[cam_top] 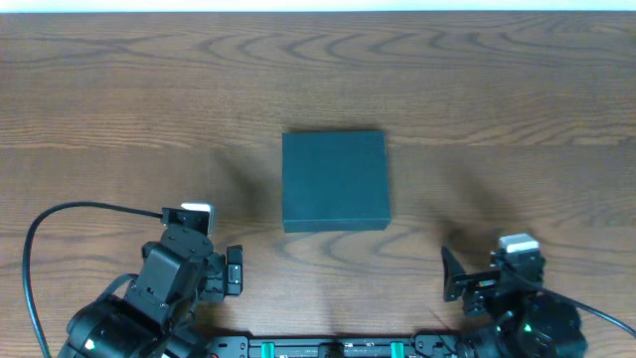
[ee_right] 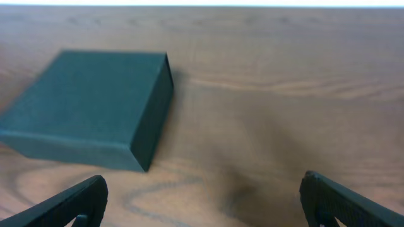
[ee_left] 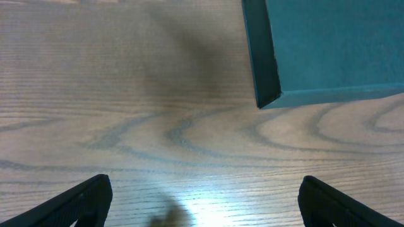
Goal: Pack container
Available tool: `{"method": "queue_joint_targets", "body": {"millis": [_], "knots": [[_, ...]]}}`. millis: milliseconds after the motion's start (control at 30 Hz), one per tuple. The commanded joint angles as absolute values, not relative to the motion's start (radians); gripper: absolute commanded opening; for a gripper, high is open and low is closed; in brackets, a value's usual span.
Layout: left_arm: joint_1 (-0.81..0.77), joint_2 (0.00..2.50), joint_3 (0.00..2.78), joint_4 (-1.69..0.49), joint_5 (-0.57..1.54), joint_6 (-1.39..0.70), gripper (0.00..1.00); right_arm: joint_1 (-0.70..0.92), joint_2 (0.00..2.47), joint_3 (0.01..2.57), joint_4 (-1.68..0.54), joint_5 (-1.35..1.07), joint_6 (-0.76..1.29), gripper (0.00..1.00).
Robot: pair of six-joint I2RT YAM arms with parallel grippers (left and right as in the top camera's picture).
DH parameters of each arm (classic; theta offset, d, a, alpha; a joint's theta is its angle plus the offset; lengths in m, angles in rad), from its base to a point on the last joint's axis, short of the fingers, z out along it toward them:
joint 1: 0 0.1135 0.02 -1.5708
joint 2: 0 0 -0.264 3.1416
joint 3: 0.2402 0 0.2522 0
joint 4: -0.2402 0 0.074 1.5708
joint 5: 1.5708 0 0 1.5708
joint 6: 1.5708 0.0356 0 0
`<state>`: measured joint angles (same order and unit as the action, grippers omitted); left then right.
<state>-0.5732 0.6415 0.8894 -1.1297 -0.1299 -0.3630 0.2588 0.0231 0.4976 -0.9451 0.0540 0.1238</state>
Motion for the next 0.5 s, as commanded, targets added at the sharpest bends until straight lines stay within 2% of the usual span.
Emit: {"method": "queue_joint_targets", "body": {"millis": [0,467], "knots": [[-0.577,0.639,0.892,-1.135,-0.126,-0.367,0.95,0.252,0.006,0.463,-0.962,0.048,0.107,0.99],[-0.577,0.639,0.892,-1.135,-0.126,-0.367,0.95,0.264,0.006,0.349,-1.058,0.045,0.107,0.99]]}}
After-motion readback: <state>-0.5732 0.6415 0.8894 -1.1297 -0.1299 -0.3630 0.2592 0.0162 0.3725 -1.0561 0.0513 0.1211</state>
